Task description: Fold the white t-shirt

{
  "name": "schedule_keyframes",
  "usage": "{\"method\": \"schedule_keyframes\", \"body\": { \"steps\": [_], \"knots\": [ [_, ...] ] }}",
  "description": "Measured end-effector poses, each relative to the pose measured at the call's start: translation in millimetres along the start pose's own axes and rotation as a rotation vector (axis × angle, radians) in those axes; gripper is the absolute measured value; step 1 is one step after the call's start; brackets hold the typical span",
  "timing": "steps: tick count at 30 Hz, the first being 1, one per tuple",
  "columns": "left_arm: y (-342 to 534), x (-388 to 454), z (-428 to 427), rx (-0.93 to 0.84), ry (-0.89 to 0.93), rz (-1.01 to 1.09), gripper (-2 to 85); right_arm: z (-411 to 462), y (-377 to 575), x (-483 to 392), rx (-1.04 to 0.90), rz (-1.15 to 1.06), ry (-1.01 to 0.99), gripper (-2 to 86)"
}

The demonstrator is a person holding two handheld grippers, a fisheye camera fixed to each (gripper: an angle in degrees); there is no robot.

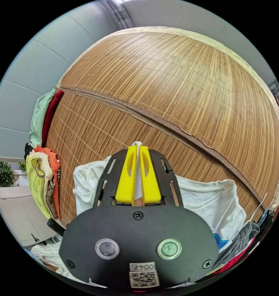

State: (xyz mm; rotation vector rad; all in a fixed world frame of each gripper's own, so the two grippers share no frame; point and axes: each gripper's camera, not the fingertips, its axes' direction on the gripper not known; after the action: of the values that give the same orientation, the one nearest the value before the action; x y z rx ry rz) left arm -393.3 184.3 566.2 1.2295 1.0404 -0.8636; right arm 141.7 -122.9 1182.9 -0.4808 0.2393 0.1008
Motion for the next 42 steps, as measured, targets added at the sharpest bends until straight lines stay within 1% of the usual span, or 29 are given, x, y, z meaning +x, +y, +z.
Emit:
{"method": "schedule_keyframes", "body": {
  "steps": [4,6,9,11,13,15,16,17,19,20,21,22,23,25,26,27,30,31,33,36,38,41,42],
  "knots": [
    [-4.7,3.4,-1.0,0.003,-0.010,-0.008,0.1,3.9,-1.5,-6.0,0.051,0.048,-0.061,3.7],
    [-6.2,4.6,-1.4,0.004,-0.007,-0.010,0.1,-3.3,-2.3,-9.4,0.035,0.052,-0.086,6.0],
    [-8.4,7.7,-1.0,0.001,-0.009,-0.011,0.1,-25.3,4.3,-13.9,0.029,0.046,-0.067,9.6],
    [-9.8,9.8,-0.3,-0.001,-0.010,-0.015,0.1,-41.3,17.5,-25.2,0.074,0.024,-0.068,10.7],
    [-10.4,11.5,0.3,-0.002,-0.009,-0.015,0.1,-51.0,30.9,-47.7,0.099,-0.039,0.043,11.4],
    [-10.7,13.5,0.7,0.000,-0.008,-0.015,0.1,-55.4,45.6,-74.2,0.123,-0.072,0.276,11.5],
    [-10.8,14.8,1.1,0.001,-0.011,-0.016,0.1,-57.0,51.0,-81.4,0.140,-0.083,0.295,11.2],
    [-11.0,16.0,1.9,-0.001,-0.012,-0.016,0.1,-61.3,65.8,-100.4,0.179,-0.139,0.292,10.5],
    [-11.2,17.8,3.2,-0.003,-0.014,-0.018,0.1,-65.1,94.5,-134.9,0.267,-0.228,0.353,9.4],
    [-11.0,19.1,3.8,-0.002,-0.013,-0.016,0.1,-59.2,107.3,-154.3,0.315,-0.268,0.485,8.7],
    [-10.9,19.7,4.0,-0.001,-0.012,-0.016,0.1,-46.8,109.0,-164.4,0.307,-0.274,0.622,8.4],
    [-10.6,20.8,4.5,0.000,-0.011,-0.016,0.2,-41.8,107.1,-166.0,0.295,-0.271,0.654,8.2],
    [-10.3,21.9,5.2,0.001,-0.011,-0.016,0.2,-40.1,102.6,-165.0,0.286,-0.248,0.633,7.3],
    [-10.1,23.7,6.8,0.000,-0.014,-0.018,0.2,-56.5,105.2,-162.2,0.345,-0.207,0.464,6.0],
    [-9.8,24.9,7.6,0.002,-0.018,-0.020,0.2,-65.9,116.2,-169.4,0.373,-0.270,0.318,5.2],
    [-9.6,25.4,8.0,0.003,-0.019,-0.021,0.2,-67.1,131.0,-182.5,0.359,-0.342,0.223,4.3],
    [-8.5,27.6,10.3,0.005,-0.015,-0.022,0.2,-47.6,179.1,-217.9,0.300,-0.469,0.134,3.9],
    [-8.1,28.4,11.2,0.006,-0.013,-0.023,0.2,-41.1,188.2,-223.7,0.290,-0.484,0.139,4.1],
    [-7.3,29.7,12.9,0.006,-0.010,-0.023,0.2,-15.7,217.3,-242.8,0.276,-0.531,0.186,8.0],
    [-6.5,32.1,16.7,0.000,-0.014,-0.026,0.2,1.1,232.8,-256.2,0.294,-0.523,0.153,10.6],
    [-5.6,33.0,19.8,-0.003,-0.017,-0.034,0.2,10.9,236.1,-266.6,0.293,-0.546,0.183,10.6],
    [-3.9,34.8,23.2,-0.004,-0.022,-0.039,0.2,32.9,236.5,-274.1,0.279,-0.557,0.387,6.1],
    [-3.6,35.3,23.9,-0.004,-0.023,-0.040,0.2,30.2,237.8,-267.0,0.293,-0.541,0.371,3.8]
  ]
}}
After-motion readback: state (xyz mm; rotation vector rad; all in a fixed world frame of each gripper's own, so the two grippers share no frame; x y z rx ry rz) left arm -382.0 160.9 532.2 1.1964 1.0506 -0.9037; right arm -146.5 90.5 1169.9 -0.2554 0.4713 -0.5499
